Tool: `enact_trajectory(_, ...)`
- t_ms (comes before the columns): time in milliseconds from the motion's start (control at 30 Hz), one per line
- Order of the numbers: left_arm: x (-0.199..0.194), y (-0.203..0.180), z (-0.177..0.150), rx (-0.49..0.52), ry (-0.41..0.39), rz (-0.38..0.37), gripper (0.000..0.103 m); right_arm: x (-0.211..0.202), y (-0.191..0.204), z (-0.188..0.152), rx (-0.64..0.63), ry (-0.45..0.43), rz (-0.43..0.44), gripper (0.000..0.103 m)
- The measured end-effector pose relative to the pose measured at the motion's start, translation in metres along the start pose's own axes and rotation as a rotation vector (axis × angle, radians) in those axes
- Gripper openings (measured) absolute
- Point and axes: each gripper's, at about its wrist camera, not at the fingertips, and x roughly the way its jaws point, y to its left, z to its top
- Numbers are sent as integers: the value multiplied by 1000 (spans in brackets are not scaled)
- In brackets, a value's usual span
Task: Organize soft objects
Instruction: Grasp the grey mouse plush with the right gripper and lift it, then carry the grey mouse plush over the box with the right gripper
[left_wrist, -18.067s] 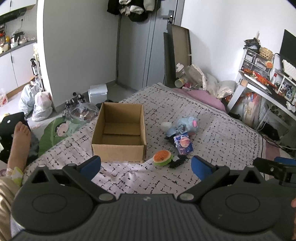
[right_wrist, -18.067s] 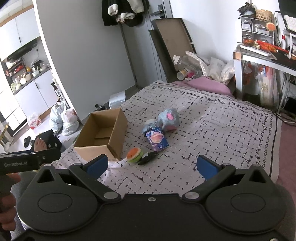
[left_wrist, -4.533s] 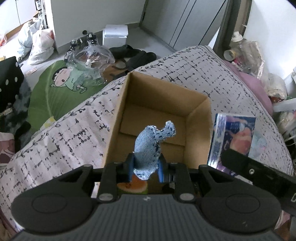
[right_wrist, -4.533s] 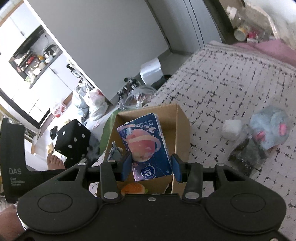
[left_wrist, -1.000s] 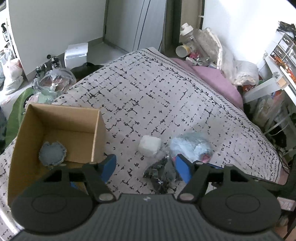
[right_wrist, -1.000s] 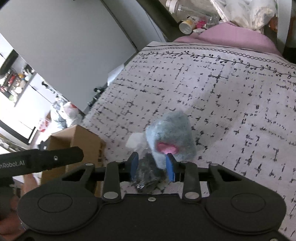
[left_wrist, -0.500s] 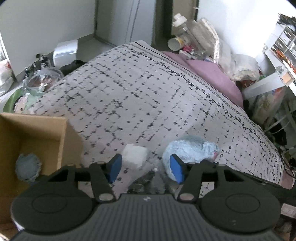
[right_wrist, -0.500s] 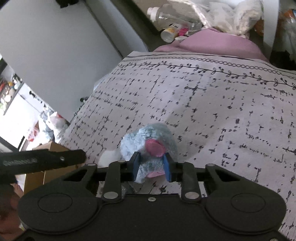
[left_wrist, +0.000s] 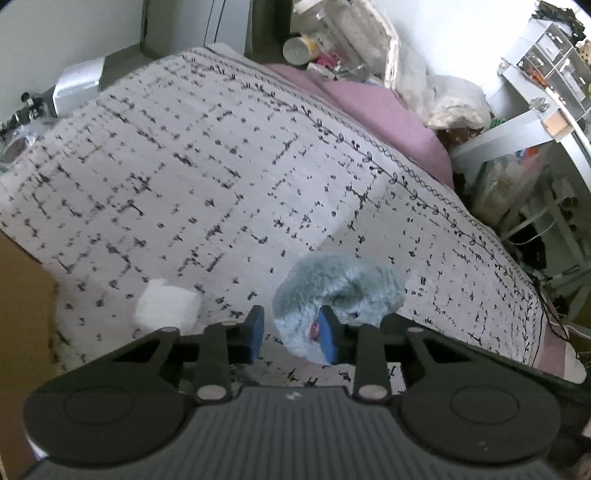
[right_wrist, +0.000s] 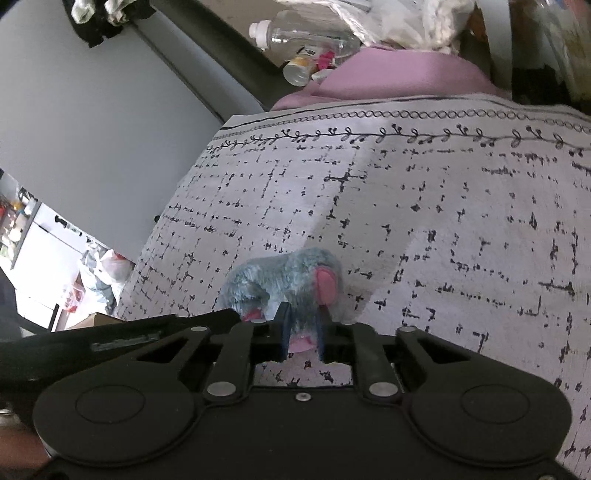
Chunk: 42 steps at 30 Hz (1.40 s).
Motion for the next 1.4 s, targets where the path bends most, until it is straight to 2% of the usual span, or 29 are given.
enact_trajectory(100,7,2,2,-44,13,-18,30,-3,-3,2,43,-2,35,19)
enact_trajectory(233,8,3,5,-72,5,-42,30,-2,-3,7,91,-11,56,35)
enact_trajectory(367,15,7,8,-133,15,-55,30,12,-6,11,149,13,17,35)
enact_trajectory(400,17,8,7,-148,13,-58,30,16,-8,11,166,17,12,35)
enact_trajectory(500,21,11,4,-182,21,-74,26,25,-16,9,215,49,13,25)
enact_trajectory(600,16,6,3,-168,16,-80,22,18,-9,8,177,41,-15,19)
enact_trajectory(933,-18,9,-16,-194,15,-117,21,-19,4,-10,183,8,0,16)
enact_trajectory(1400,-76,15,-39,-145,-24,-96,21,-57,38,-36,163,-29,48,15)
